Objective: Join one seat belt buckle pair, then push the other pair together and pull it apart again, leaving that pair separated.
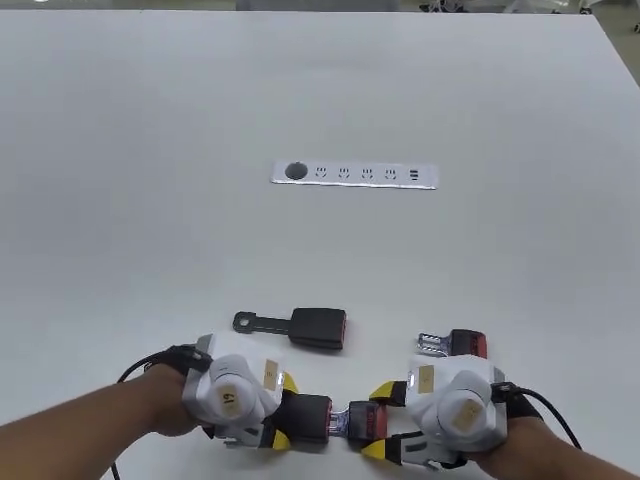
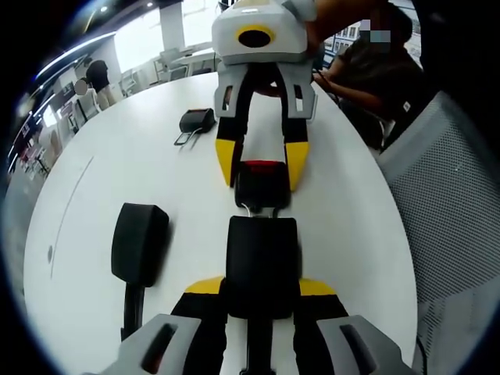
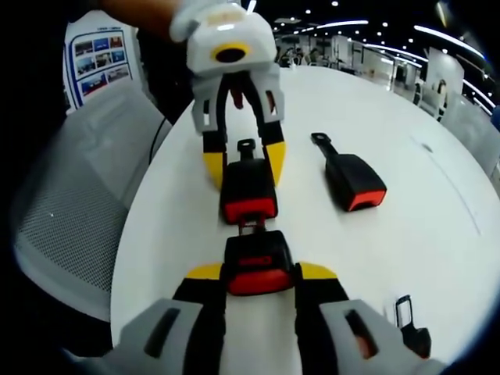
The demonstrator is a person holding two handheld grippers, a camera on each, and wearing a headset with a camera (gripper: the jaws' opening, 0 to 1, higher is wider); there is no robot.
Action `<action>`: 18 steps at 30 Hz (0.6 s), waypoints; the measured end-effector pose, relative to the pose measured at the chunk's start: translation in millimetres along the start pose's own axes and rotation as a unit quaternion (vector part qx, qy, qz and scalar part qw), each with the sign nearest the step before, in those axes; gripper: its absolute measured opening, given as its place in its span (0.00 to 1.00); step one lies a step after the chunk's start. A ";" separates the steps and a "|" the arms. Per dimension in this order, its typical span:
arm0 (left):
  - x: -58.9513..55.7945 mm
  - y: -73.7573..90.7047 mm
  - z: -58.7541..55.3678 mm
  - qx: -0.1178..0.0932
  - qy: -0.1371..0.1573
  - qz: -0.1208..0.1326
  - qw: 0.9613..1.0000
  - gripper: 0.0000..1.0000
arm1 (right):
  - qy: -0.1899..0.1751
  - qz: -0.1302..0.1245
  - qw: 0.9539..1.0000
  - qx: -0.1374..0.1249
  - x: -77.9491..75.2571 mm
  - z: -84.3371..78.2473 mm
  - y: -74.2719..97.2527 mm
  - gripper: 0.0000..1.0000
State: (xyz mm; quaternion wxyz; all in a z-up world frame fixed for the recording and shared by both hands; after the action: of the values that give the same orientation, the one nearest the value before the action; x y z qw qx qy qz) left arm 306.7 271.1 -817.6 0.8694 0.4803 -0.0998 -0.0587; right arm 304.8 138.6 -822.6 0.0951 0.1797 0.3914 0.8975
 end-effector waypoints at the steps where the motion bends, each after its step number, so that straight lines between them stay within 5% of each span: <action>1: 0.0 0.0 -0.1 0.000 0.000 0.000 1.000 0.33 | 0.000 0.001 1.000 -0.002 0.1 0.6 -0.5 0.33; 18: -0.5 3.2 -0.9 0.000 0.008 -0.001 1.000 0.33 | -0.016 -0.006 1.000 -0.008 4.6 9.7 -9.3 0.32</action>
State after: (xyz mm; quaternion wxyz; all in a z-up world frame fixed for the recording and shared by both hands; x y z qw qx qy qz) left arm 306.5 273.7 -815.4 0.8702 0.4807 -0.0926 -0.0559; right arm 304.7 152.8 -822.2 0.1082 0.1909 0.3835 0.8971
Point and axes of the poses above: the centre of the closed fingertips' face, and the gripper's own axes: y roughly backward along the fingers, x roughly to its left, z roughly out of its top, the point moved 5 cm from there along y, roughly backward along the fingers, and after that the axes turned 15 degrees about -y, right-handed, at the moved point
